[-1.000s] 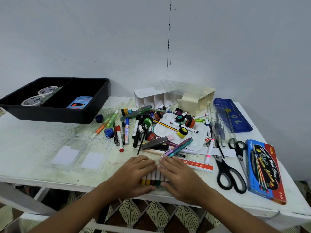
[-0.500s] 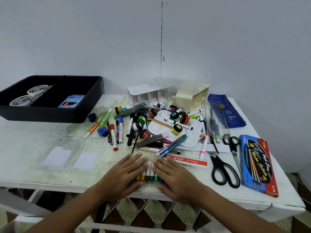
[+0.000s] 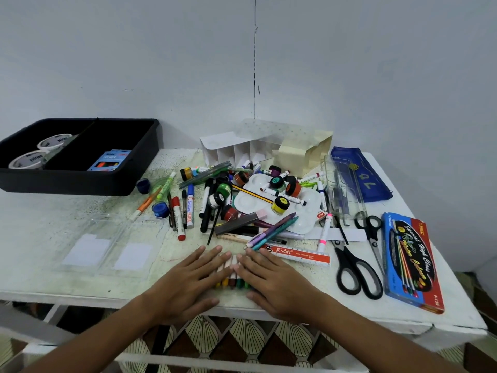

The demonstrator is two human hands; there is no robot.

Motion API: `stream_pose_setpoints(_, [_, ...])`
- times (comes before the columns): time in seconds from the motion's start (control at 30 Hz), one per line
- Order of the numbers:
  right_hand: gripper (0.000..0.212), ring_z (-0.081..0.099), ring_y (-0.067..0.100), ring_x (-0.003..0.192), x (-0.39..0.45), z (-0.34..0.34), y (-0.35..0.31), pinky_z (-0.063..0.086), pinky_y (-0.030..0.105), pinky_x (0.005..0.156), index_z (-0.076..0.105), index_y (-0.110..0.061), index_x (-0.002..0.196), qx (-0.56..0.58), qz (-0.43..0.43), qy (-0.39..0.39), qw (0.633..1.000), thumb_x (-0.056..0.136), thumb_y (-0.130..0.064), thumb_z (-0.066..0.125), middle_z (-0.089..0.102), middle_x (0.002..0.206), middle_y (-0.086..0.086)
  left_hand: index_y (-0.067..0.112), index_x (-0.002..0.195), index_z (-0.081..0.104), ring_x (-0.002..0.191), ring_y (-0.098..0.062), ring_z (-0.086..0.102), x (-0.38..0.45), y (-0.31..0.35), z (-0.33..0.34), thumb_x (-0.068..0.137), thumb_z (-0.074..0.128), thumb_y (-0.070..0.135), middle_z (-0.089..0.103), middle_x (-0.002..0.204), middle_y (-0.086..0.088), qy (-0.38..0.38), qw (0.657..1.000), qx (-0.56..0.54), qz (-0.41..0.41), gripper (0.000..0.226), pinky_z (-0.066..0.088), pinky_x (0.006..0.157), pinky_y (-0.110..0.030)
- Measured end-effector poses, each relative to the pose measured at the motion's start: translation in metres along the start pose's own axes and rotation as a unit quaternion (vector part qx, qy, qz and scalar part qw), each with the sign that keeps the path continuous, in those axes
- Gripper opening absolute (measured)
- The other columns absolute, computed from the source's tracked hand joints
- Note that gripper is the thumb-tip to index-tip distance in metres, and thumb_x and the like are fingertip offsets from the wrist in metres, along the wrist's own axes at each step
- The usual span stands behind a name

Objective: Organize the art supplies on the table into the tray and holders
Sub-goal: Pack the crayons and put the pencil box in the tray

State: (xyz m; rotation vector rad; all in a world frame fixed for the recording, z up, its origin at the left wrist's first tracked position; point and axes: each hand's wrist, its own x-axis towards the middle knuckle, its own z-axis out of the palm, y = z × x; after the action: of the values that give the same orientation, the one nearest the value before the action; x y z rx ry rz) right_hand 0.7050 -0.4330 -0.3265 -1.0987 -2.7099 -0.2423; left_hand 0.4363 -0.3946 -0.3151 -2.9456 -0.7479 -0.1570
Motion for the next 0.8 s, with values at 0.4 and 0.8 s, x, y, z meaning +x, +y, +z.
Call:
stream_pose_setpoints(0.4, [0.05,0.045,0.027,0.133,0.011,-0.02,0.005,0.036,0.042,0.111,0.055,-0.014,0.132,0.112,0.025,-0.014,0.993,0.096,-0.045,0.041,0.053,0.14,0.014,0.019,0.147,0.04,0.146,-0.019,0.022,0.007,-0.009,-0.008,0.1,0.035,0.052,0.033,0.155,-0.002,0.019,0.998,-0.068,0.0,0.057,0.02,0.117,-0.037])
stream_pose_setpoints(0.8, [0.022,0.065,0.013,0.083,0.043,-0.048,0.037,0.056,0.031,0.068,0.072,-0.012,0.099,0.215,0.105,0.115,0.964,0.091,-0.02,0.054,0.072,0.094,0.0,0.013,0.105,0.072,0.106,-0.014,0.059,0.045,-0.042,-0.024,0.09,0.055,0.03,0.069,0.106,0.001,0.192,0.97,-0.117,-0.086,0.028,0.05,0.092,-0.029])
